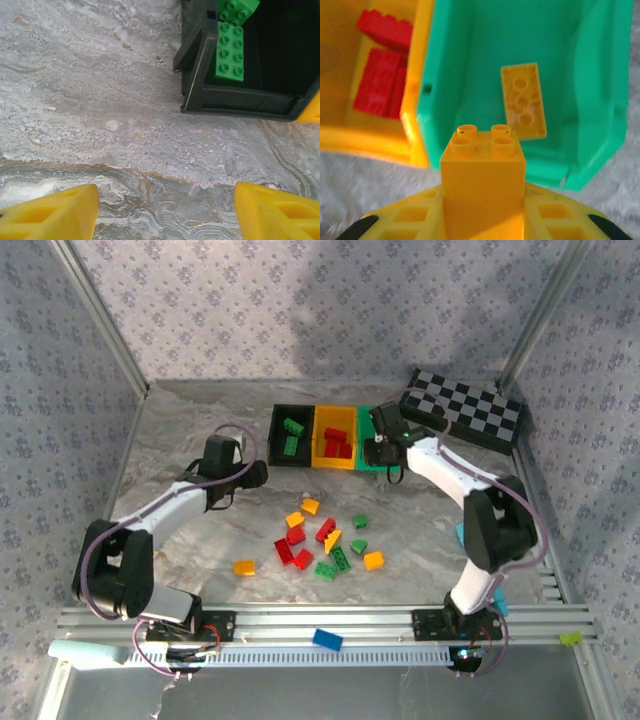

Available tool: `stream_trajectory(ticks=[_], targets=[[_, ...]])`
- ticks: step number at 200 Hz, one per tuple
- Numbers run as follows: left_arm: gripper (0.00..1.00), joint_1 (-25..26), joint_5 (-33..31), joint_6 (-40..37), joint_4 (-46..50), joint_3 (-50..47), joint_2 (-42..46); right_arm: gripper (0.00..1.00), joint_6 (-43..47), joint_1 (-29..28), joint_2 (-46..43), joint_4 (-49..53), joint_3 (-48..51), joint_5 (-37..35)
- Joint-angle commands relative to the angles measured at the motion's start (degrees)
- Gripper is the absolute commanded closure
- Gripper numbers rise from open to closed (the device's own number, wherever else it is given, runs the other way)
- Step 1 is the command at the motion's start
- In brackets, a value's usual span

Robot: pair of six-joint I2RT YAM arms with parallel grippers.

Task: Sort the legos into containers by color
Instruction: Place the lego in the container, then pick up the lego from the center of the table.

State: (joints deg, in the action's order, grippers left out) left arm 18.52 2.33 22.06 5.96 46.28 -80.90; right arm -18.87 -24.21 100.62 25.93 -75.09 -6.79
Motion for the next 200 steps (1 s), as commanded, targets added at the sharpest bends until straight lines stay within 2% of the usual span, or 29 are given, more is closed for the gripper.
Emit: stream_trajectory(ticks=[1,34,50,64,99,149,200], targets=[[0.29,0.67,2.02,-0.37,-0.68,0.01,1.83,0.67,2.43,1.0,4.71,-1.94,-5.94,-3.12],[0.28,1.34,2.14,-0.35,-0.61,0.12,2.23,0.63,3.71,2.15,9.98,-0.2,-11.22,-2.66],[0.28,1.57,2.26,-0.36,-0.42,0.21,2.55,0.46,3.67,2.51,10.49,0.52,-12.01,-2.38],[0.28,1.86,2.09,-0.44,-0.46,0.18,2.77,0.4,3.49,2.51,9.56,0.5,-11.36,-1.85],[0.28,1.95,1.94,-0.42,-0.58,0.11,2.53,0.4,4.57,-1.41,6.0,1.97,-9.65,-2.35],[0.28,2.04,2.08,-0.43,-0.81,0.46,1.06,0.4,4.37,-11.82,-1.06,3.15,-3.86,6.88],[0.28,2.11,2.51,-0.09,-1.47,0.54,-0.48,0.38,9.14,-19.12,3.11,4.69,-2.58,14.04]])
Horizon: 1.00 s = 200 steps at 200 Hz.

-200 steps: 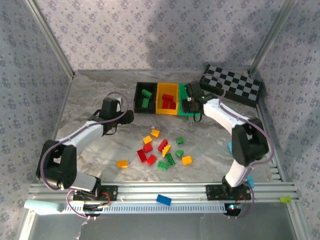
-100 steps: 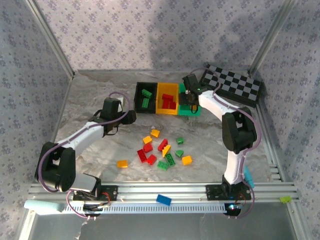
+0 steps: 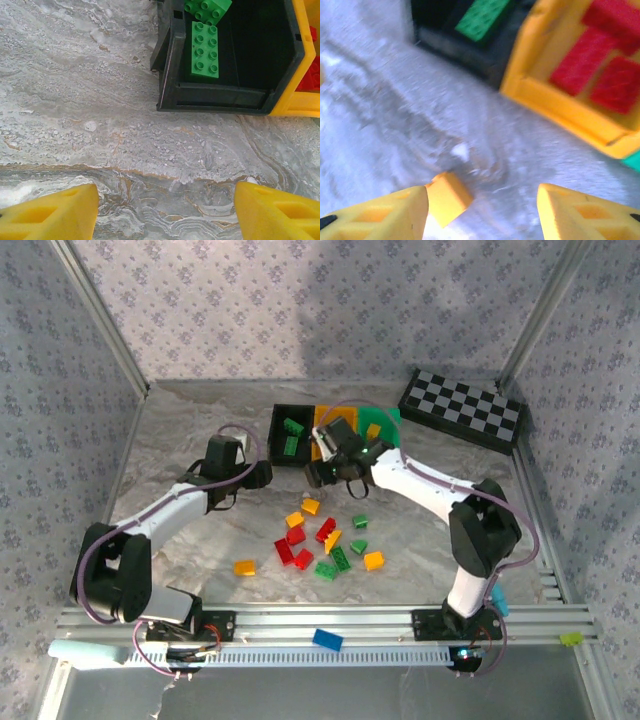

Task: Sort the legos into containers by color
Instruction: Pick up the lego from the center of the table.

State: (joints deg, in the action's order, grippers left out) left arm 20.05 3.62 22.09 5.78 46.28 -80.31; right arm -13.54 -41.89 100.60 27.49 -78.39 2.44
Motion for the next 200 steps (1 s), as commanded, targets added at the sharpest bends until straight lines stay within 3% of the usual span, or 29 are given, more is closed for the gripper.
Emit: stream_trajectory(ticks=[1,91,174,184,200], targets=[[0.28,0.59,1.26,-0.07,-1.3,0.55,-1.07,0.38,3.97,-1.48,3.26,3.3,0.67,4.92],[0.28,0.6,1.1,-0.2,-1.55,0.47,-1.59,0.37,14.07,-3.12,12.65,11.54,-5.87,8.11],[0.28,0.6,1.14,-0.2,-1.61,0.45,-1.52,0.38,14.11,-4.18,16.71,11.99,-9.22,7.41],[0.28,0.6,1.09,-0.2,-1.56,0.41,-1.4,0.4,14.24,-4.33,17.21,12.07,-9.58,6.96],[0.28,0.6,1.04,-0.2,-1.56,0.34,-1.21,0.5,14.13,-4.3,17.62,12.25,-9.85,6.19]])
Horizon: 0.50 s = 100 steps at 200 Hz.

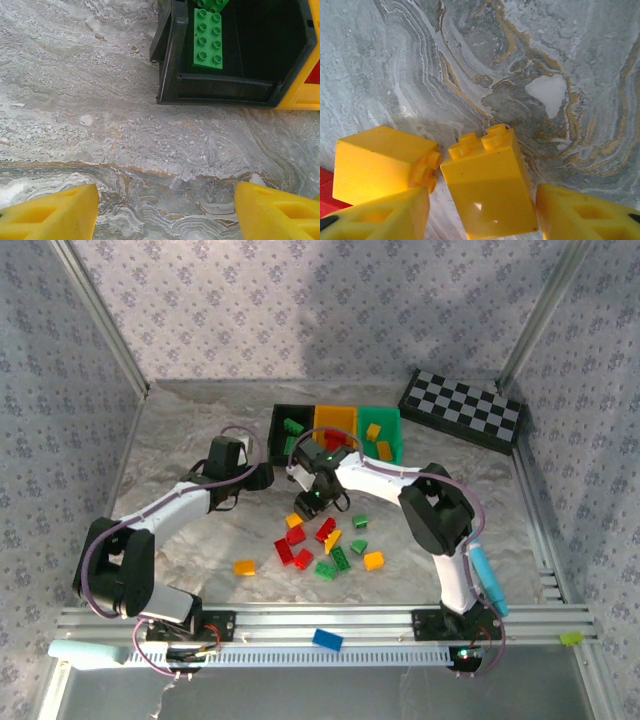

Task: Sort the legos into containers by color
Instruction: Pick up the lego from the center of the table, then place the lego in the container.

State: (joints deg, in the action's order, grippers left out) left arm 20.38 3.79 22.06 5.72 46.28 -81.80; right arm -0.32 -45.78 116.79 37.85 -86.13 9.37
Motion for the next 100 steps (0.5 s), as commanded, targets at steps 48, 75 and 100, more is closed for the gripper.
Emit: stream_trajectory(ticks=[48,75,100], targets=[[0.28,0.23,0.95,-0.08,-1.5,0.36,0.15,0.65,-1.52,2.38,-3.83,-1.66,0.85,-0.48],[0.28,0.26,0.91,-0.09,-1.41,0.32,0.28,0.65,-5.25,6.31,-9.15,-6.9,3.86,-2.09],[0.28,0.27,0.87,0.0,-1.47,0.22,0.51,0.65,-10.05,11.6,-13.44,-11.27,6.52,-6.3]])
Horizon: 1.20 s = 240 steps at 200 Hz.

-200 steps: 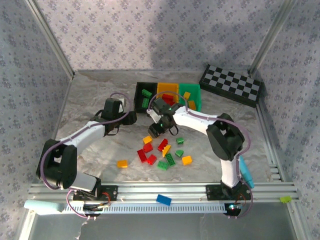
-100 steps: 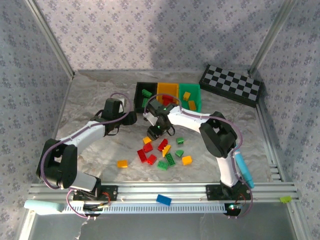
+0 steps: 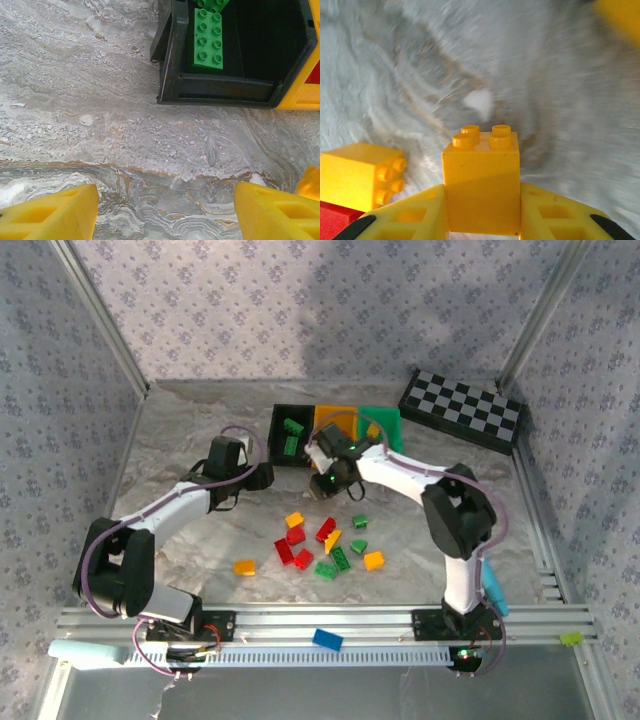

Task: Sort the legos into containers by color
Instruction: Place the lego in the container, then pick up the lego from the bottom-center of the table.

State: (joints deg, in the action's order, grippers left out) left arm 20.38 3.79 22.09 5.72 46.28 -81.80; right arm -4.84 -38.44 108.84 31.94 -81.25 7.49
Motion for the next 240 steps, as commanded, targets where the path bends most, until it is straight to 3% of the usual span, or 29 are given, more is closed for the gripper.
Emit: stream_trajectory(ticks=[1,39,77,96,112,173,240], targets=[[0.28,0.27,0.87,-0.03,-1.49,0.26,0.51,0.65,-5.75,4.47,-5.66,-5.47,1.68,-4.64],[0.28,0.36,1.29,0.07,-1.32,0.33,0.4,0.65,-11.63,12.12,-6.49,-7.85,1.52,-12.11],[0.28,0.36,0.94,0.06,-1.25,0.2,0.85,0.64,-13.64,16.8,-2.25,-7.65,-1.57,-13.12],[0.28,0.38,0.88,0.06,-1.23,0.21,1.12,0.52,-12.53,16.81,-1.13,-6.33,-3.19,-17.28],[0.28,0.45,0.91,0.06,-1.32,0.21,1.07,0.4,-11.45,16.82,-0.86,-6.0,-3.47,-15.64],[0.28,0.53,0.82,-0.1,-1.41,0.38,0.3,0.39,-7.52,9.46,-6.62,-0.51,-0.79,-9.01],[0.28,0.71,1.14,-0.02,-1.58,0.69,-0.96,0.41,-13.08,0.09,-18.03,7.39,15.88,-5.91]])
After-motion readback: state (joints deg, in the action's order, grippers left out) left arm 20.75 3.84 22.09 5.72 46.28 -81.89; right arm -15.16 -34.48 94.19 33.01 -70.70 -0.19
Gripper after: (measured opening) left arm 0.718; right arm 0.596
